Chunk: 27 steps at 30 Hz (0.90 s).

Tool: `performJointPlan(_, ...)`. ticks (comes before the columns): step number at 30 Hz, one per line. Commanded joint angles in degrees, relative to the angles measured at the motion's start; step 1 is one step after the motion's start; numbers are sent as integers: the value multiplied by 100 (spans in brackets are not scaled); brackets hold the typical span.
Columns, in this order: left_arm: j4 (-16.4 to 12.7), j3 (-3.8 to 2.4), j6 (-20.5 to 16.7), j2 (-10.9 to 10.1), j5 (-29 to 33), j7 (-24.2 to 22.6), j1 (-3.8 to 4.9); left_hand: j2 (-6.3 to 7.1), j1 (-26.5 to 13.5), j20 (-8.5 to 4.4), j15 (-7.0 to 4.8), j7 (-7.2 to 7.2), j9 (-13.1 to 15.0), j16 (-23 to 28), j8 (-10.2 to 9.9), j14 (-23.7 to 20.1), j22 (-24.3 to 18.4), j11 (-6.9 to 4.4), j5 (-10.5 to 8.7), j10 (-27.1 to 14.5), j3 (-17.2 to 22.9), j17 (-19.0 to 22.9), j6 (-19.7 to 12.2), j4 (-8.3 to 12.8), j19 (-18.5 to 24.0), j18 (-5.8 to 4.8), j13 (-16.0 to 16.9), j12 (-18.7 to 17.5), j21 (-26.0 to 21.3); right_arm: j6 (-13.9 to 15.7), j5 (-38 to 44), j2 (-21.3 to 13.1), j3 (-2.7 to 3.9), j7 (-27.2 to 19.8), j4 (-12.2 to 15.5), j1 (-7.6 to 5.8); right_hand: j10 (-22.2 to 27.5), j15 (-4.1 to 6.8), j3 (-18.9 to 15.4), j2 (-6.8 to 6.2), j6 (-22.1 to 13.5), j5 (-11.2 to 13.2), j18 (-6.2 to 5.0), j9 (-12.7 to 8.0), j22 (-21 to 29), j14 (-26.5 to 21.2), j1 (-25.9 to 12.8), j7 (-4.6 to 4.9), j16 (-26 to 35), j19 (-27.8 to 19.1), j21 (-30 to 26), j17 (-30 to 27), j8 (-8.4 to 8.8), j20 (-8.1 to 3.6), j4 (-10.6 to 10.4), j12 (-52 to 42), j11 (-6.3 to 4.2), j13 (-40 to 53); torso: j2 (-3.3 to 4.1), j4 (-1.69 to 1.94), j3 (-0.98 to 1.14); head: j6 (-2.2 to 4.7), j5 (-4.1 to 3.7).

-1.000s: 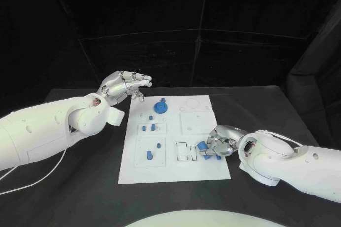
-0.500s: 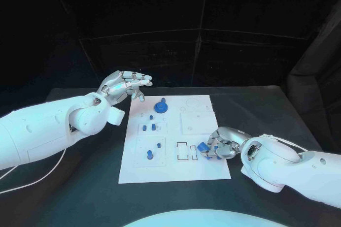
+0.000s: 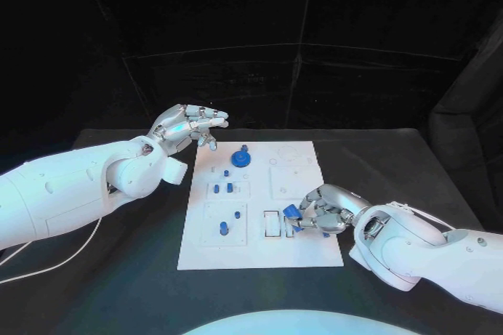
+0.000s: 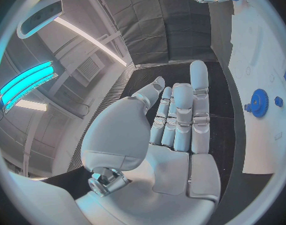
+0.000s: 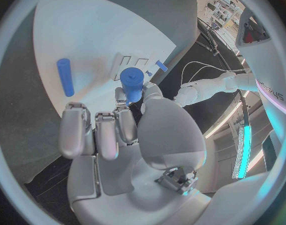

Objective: Assemble the parts on the task board

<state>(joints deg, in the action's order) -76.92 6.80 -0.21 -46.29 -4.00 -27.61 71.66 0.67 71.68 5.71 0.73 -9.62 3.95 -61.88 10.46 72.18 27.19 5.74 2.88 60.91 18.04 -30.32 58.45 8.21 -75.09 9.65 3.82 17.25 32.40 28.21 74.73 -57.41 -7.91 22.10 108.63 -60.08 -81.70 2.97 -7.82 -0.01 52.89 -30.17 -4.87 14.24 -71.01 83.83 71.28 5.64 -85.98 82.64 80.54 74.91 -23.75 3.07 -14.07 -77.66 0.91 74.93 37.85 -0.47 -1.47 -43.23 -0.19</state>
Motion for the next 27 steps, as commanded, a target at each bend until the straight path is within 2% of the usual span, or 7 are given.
performJointPlan(1,-11,-1,79,3,-24,-53,5,-51,-25,38,-10,-22,6,30,-23,-34,-11,-3,23,-40,-30,10,-9,-10,13,75,4,32,-38,-27,-190,118,4,-151,-53,-9,15,22,-64,-19,-17,95,114,13,1,452,-86,-12,6,33,23,675,-41,-20,-43,22,-1,98,0,-9,-1,-4,5)
performJointPlan(4,-11,-1,80,6,-24,-52,5,-51,-25,38,-10,-22,6,30,-23,-34,-11,-3,23,-40,-30,10,-9,-10,13,75,4,32,-38,-149,-137,256,4,52,-118,-9,31,28,-112,-6,10,155,112,34,10,446,-135,-24,20,28,18,650,-66,-22,-104,58,-9,70,5,-4,2,-13,16)
performJointPlan(12,-18,-1,86,11,-24,-48,6,-51,-25,38,-10,-22,6,30,-23,-34,-11,-3,23,-40,-30,10,-9,-10,13,75,4,32,-38,-285,84,599,4,603,-281,-9,27,61,-159,64,153,123,111,99,5,446,-175,-83,26,29,18,646,-178,-41,-195,87,-56,61,7,3,2,-18,54)
performJointPlan(19,-19,-1,92,17,-24,-44,6,-51,-25,38,-10,-22,6,30,-23,-34,-11,-3,23,-40,-30,10,-9,-10,13,75,4,32,-38,-316,145,805,5,745,-431,-9,4,99,-294,135,240,266,114,161,-7,449,-413,-134,25,35,20,654,-260,-75,-255,101,-99,75,3,-12,3,-25,80)
performJointPlan(22,-18,-1,96,22,-24,-42,6,-51,-25,38,-10,-22,6,30,-23,-34,-11,-3,23,-40,-30,10,-9,-10,13,75,4,32,-38,-298,170,851,5,769,-477,-9,5,106,-317,151,254,303,114,175,-10,448,-444,-144,27,37,21,652,-277,-82,-255,111,-108,71,-2,-3,2,-35,70)
performJointPlan(24,-15,-1,97,24,-24,-41,6,-51,-25,38,-10,-22,6,30,-23,-34,-11,-3,23,-40,-30,10,-9,-10,13,75,4,32,-38,-279,184,872,5,776,-505,-9,20,113,-379,182,250,515,111,194,10,444,-545,-150,37,28,9,635,-291,-91,-254,148,-114,45,-1,3,1,-33,67)
performJointPlan(27,-13,-1,99,27,-24,-40,6,-51,-25,38,-10,-22,6,30,-23,-34,-11,-3,23,-40,-30,10,-9,-10,13,75,4,32,-38,-266,220,894,5,771,-525,-10,43,119,-549,262,224,1234,109,226,27,439,-850,-155,52,19,-6,616,-307,-102,-208,207,-115,11,1,5,2,-37,86)
